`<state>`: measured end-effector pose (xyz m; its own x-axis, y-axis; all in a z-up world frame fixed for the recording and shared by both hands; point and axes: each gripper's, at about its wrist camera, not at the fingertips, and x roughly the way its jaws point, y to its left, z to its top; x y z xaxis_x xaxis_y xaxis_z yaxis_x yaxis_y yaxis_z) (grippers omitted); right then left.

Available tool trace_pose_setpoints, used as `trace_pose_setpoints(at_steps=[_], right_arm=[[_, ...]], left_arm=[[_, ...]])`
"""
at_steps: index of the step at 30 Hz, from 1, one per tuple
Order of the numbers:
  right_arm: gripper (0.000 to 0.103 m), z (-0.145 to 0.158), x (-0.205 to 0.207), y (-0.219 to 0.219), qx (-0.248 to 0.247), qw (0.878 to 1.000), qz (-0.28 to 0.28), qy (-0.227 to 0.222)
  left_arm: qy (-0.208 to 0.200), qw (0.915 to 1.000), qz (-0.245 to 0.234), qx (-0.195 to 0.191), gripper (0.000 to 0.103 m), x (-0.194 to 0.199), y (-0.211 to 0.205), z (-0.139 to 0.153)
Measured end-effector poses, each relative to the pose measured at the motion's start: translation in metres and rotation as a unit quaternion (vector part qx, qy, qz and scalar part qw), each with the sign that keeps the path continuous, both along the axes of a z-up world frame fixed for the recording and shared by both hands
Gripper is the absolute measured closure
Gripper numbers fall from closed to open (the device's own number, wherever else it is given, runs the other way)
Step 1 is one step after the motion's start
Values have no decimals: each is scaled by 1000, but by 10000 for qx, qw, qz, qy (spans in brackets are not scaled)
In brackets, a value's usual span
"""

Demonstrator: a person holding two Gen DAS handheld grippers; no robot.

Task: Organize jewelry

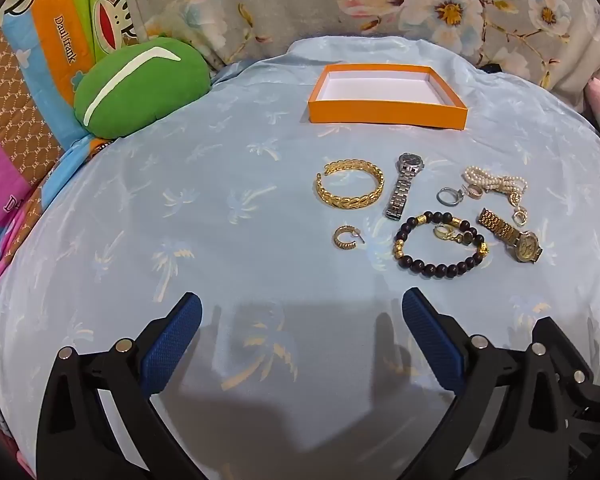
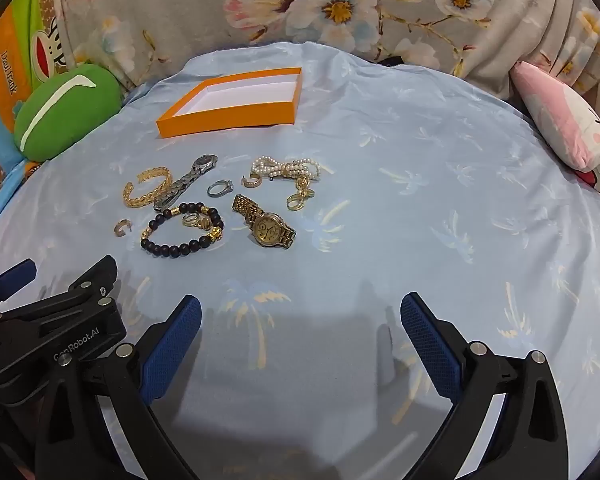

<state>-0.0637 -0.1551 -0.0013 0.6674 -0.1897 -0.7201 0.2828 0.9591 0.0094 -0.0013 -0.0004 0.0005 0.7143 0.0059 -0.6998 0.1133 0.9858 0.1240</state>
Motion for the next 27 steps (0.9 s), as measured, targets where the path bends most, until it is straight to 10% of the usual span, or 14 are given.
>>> trace_pose_setpoints(at_steps=[27], right_arm=[[5, 1, 0, -2, 73, 10000, -5, -27]], left_arm=[[75, 10000, -43, -15, 5, 2, -1, 0]])
